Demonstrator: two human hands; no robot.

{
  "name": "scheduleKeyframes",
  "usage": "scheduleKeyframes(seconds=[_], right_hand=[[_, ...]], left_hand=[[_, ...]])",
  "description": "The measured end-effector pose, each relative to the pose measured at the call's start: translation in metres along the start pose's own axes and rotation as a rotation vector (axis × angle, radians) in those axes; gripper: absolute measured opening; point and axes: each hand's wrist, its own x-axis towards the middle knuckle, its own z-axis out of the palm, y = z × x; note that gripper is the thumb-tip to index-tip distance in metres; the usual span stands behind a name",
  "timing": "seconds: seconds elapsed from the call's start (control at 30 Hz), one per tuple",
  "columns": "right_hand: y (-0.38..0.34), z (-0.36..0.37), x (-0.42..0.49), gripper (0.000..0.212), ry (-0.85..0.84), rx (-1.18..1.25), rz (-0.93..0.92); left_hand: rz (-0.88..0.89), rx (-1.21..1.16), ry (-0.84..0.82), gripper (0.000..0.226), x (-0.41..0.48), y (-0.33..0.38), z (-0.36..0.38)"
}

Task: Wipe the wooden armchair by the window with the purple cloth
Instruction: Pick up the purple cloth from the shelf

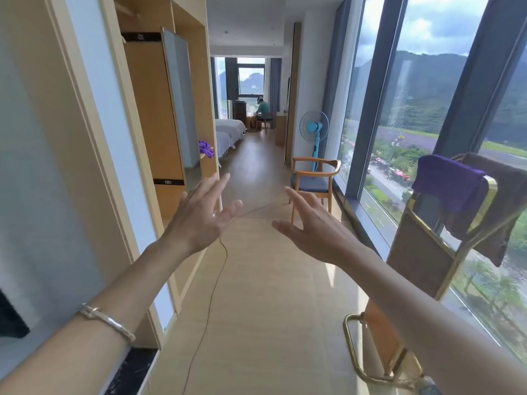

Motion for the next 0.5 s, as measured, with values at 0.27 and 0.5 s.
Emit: scheduleKeyframes(seconds=[0.27, 0.5], right_hand=[[0.015, 0.053, 0.125, 0.078, -0.030, -0.058, -0.010], [0.028, 0.069, 0.263, 0.077, 0.023, -0.089, -0.003]], left_hand=[[-0.032, -0.004, 0.029, 0.063, 0.092, -0.091, 0.019], [-0.006, 0.024, 0.054, 0.070, 0.216, -0.175, 0.006]])
